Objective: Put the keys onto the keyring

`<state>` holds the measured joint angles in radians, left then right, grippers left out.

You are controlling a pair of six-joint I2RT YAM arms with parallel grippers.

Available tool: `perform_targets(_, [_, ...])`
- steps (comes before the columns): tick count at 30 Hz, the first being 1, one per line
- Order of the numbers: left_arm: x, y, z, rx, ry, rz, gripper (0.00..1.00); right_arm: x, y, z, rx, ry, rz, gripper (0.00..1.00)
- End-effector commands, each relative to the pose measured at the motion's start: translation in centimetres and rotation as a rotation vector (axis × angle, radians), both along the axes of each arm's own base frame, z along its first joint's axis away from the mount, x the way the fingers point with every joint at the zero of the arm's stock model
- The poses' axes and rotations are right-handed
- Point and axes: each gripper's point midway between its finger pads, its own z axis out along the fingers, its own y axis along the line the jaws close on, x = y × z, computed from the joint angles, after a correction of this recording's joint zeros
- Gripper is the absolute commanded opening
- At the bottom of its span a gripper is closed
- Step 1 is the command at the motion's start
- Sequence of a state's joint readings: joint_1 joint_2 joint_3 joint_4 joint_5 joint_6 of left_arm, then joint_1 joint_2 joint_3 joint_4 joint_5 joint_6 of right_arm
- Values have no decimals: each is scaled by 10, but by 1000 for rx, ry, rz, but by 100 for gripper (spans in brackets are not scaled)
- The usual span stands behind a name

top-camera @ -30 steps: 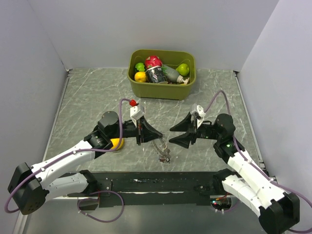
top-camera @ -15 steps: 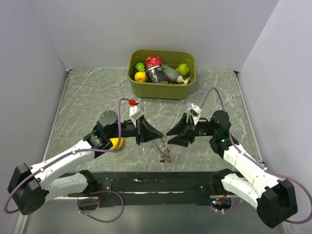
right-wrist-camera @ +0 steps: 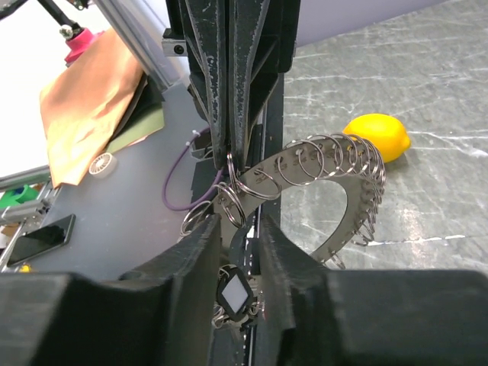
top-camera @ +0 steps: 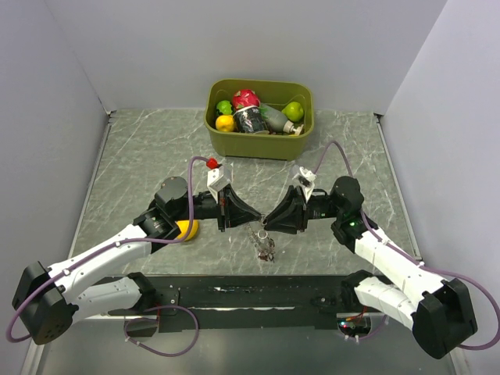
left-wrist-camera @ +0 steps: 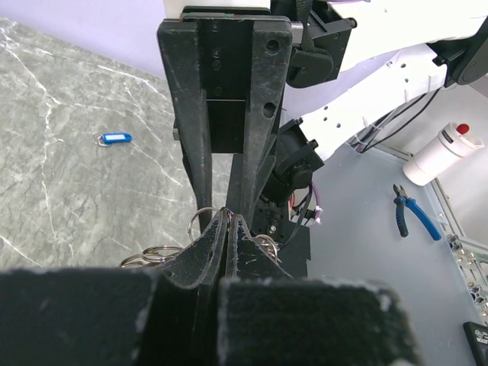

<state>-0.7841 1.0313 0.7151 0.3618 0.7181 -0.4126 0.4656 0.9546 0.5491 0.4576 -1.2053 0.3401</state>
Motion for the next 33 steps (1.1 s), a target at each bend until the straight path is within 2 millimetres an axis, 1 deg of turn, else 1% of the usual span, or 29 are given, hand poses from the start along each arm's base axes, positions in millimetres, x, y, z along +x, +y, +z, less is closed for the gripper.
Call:
perform_targets(1, [-4, 0, 39, -93, -94, -24, 1, 1, 3, 18, 44, -65, -1, 29])
perform_targets(3, [-3, 0, 40, -93, -95, -24, 1, 3, 3, 19, 47, -63, -12, 26])
perform_targets(6, [-4, 0, 39, -90, -95, -25, 1, 4, 3, 20, 52, -61, -33, 18])
perform_targets(7, [-3, 1, 39, -91, -96, -22, 1, 4, 2, 20, 52, -62, -37, 12])
perform_targets(10, [-3, 1, 38, -87, -90, -19, 1, 7, 2, 22, 52, -70, -61, 0])
perform_targets(15, [-2, 3, 37, -89, -81, 3, 1, 7, -1, 23, 53, -89, -92, 0])
perform_targets(18, [4, 3, 35, -86, -61, 40, 1, 7, -3, 25, 53, -101, -116, 0])
perform_targets(19, [8, 4, 34, -84, -52, 64, 1, 8, -4, 25, 52, -101, -125, 0])
perform_targets(23, [14, 2, 29, -68, -15, 96, 1, 8, -6, 29, 59, -117, -148, 0])
perform_targets(25, [18, 2, 27, -60, 6, 115, 3, 9, -7, 31, 65, -124, -160, 0])
perform_targets(28, [24, 3, 26, -58, 24, 153, 17, 9, -8, 34, 75, -129, -182, 0])
perform_targets(29, [24, 4, 27, -59, 21, 156, 24, 10, -8, 35, 80, -127, -189, 0])
perform_targets(30, [28, 5, 27, -60, 23, 180, 44, 9, -9, 36, 88, -131, -198, 0])
perform_targets(31, [28, 7, 29, -67, 20, 192, 56, 9, -9, 39, 99, -139, -203, 0])
perform_targets(32, [29, 8, 29, -69, 19, 200, 76, 9, -10, 39, 103, -131, -207, 0])
perform_targets(33, [32, 10, 30, -75, 21, 225, 83, 9, -10, 41, 110, -135, -209, 0])
